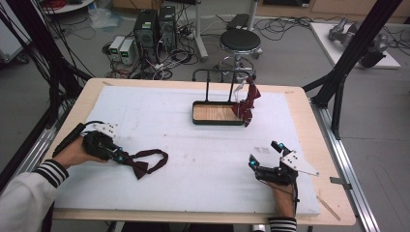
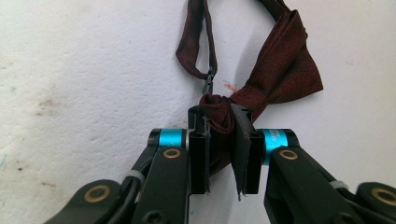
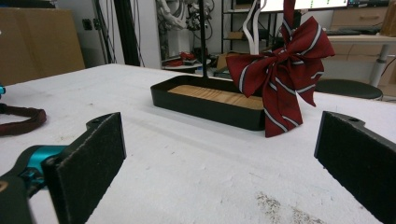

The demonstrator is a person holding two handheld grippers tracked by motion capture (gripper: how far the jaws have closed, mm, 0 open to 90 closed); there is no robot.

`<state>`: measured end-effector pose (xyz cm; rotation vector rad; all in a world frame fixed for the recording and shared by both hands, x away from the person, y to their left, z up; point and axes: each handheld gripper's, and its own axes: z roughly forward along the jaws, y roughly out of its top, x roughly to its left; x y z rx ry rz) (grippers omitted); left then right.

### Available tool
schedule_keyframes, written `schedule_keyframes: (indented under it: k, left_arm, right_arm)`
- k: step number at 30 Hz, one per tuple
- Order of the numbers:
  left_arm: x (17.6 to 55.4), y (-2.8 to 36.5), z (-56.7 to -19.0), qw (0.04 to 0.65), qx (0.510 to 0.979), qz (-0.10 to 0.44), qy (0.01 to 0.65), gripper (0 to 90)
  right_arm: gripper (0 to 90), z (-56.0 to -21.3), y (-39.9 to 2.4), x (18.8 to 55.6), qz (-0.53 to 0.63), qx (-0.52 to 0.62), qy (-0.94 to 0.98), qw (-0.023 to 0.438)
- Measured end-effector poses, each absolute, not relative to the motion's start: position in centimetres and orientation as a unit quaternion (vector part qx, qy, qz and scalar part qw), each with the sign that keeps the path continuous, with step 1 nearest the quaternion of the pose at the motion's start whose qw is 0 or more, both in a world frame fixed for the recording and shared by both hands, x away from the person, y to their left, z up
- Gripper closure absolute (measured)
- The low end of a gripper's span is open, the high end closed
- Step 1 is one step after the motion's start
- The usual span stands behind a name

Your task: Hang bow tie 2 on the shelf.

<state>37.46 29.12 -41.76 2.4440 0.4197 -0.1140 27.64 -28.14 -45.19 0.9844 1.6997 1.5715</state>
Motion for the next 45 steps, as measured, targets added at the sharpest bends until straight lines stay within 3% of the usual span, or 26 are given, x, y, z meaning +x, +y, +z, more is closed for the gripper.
schedule_keyframes:
  k: [11,23,33,45]
  left_arm:
    - [36.9,29.3,-40.9,0.348,0.925,-0.009,0.154,78.6]
    - [36.1,29.8,-38.2,0.427,0.890,0.044,0.154,78.8]
    - [36.2,27.6,-35.2,0.488,0.858,0.077,0.137,79.2]
    - [37.2,24.5,-34.4,0.545,0.819,0.097,0.151,79.1]
  right_arm:
    - [1.1,-45.2,-28.1,27.5,0.595,0.369,0.643,0.310]
    - [1.1,-45.3,-28.2,27.3,0.601,0.360,0.637,0.321]
    - [1.1,-45.3,-28.2,27.2,0.603,0.361,0.635,0.319]
    - [1.1,-45.4,-28.0,27.0,0.601,0.357,0.633,0.332]
